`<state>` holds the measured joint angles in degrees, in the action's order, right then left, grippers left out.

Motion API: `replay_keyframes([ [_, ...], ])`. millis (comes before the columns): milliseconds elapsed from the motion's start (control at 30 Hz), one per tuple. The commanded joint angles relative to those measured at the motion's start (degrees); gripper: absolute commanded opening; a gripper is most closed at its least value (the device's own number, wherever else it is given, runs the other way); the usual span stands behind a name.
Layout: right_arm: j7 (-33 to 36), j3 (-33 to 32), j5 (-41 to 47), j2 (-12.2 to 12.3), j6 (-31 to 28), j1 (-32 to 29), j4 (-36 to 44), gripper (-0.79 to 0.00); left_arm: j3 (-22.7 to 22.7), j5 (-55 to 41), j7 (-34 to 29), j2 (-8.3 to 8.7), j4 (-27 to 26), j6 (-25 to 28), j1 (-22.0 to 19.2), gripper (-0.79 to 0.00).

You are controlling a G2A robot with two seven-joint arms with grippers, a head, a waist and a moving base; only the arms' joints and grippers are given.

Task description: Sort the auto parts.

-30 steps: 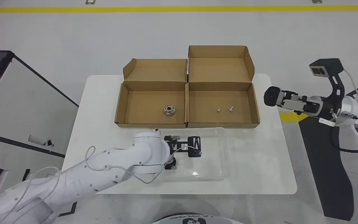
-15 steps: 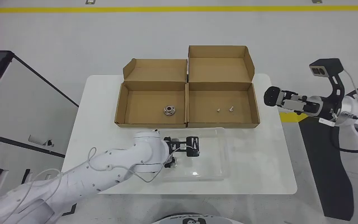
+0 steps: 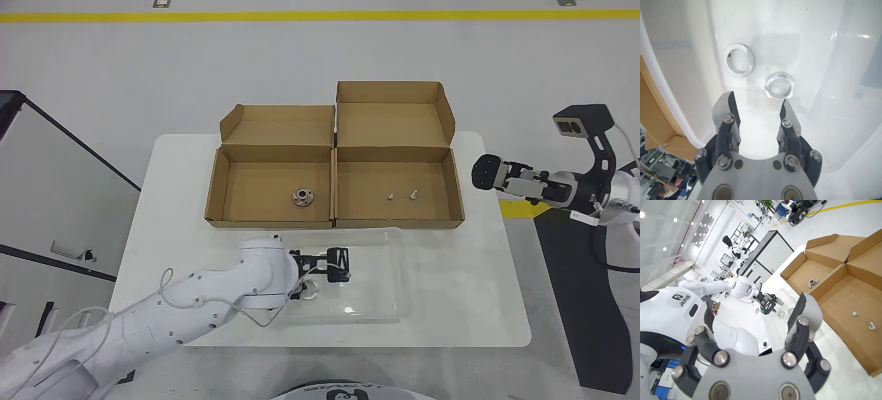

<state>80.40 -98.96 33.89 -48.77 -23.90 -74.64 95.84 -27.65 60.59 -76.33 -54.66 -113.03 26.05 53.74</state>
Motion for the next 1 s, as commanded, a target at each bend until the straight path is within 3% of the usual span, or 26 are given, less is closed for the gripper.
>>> replay_keyframes([
  [0,0.0,0.0,0.0,0.0,0.0,0.0,0.0,0.0,0.0,0.0,-0.1,-0.06,-0.1,0.4,0.1,-0.317],
  [167,0.0,0.0,0.0,0.0,0.0,0.0,0.0,0.0,0.5,0.6,0.3,-0.43,0.3,1.1,0.3,-0.379],
  [400,0.0,0.0,0.0,0.0,0.0,0.0,0.0,0.0,1.7,1.1,1.4,-1.47,1.7,1.8,0.0,-0.36],
  [967,0.0,0.0,0.0,0.0,0.0,0.0,0.0,0.0,2.6,1.5,1.4,-3.39,5.9,3.1,-1.2,-0.397],
])
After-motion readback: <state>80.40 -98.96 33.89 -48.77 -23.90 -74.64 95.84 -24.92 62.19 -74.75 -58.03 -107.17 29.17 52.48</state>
